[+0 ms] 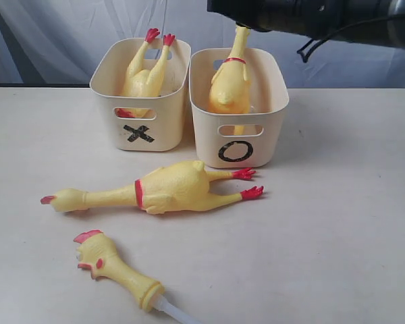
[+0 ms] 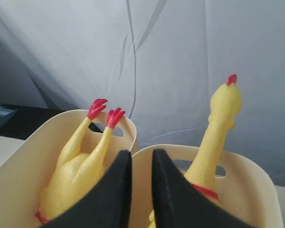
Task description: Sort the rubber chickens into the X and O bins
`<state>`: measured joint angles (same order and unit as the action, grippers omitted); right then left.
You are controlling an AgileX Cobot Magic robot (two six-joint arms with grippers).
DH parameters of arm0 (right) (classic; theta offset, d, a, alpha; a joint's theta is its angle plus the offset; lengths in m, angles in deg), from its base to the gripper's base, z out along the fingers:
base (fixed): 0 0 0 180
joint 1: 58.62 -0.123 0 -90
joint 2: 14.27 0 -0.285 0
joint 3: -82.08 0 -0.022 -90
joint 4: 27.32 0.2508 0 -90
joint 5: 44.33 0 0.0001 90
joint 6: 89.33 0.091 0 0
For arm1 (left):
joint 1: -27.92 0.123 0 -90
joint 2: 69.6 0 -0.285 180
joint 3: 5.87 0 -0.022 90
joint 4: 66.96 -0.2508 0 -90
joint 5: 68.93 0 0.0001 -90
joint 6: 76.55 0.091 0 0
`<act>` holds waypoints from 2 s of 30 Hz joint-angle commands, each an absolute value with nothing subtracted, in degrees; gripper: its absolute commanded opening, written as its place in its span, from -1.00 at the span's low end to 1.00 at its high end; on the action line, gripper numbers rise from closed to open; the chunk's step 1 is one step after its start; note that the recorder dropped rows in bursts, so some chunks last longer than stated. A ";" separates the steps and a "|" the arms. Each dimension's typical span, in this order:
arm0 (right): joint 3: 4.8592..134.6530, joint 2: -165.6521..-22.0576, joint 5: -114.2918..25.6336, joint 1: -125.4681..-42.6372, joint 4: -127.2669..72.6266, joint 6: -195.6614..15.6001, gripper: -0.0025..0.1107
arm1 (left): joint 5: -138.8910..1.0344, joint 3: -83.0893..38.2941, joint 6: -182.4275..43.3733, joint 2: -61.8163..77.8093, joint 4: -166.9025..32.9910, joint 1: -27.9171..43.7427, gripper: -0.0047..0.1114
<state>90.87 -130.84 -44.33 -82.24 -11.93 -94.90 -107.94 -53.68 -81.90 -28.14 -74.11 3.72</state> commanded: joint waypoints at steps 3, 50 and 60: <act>90.83 -123.55 -35.14 -85.96 -16.73 -97.44 -0.97 | -107.46 -54.00 -81.90 -28.44 -73.21 3.71 -0.92; 52.19 -100.63 -22.76 -92.35 -14.14 -108.79 -0.97 | -107.66 -57.89 25.14 1.64 -16.14 3.71 -0.29; 51.92 -100.53 -23.58 -92.35 -13.79 -108.79 -0.97 | -105.07 -57.89 41.21 10.09 -9.83 3.71 0.40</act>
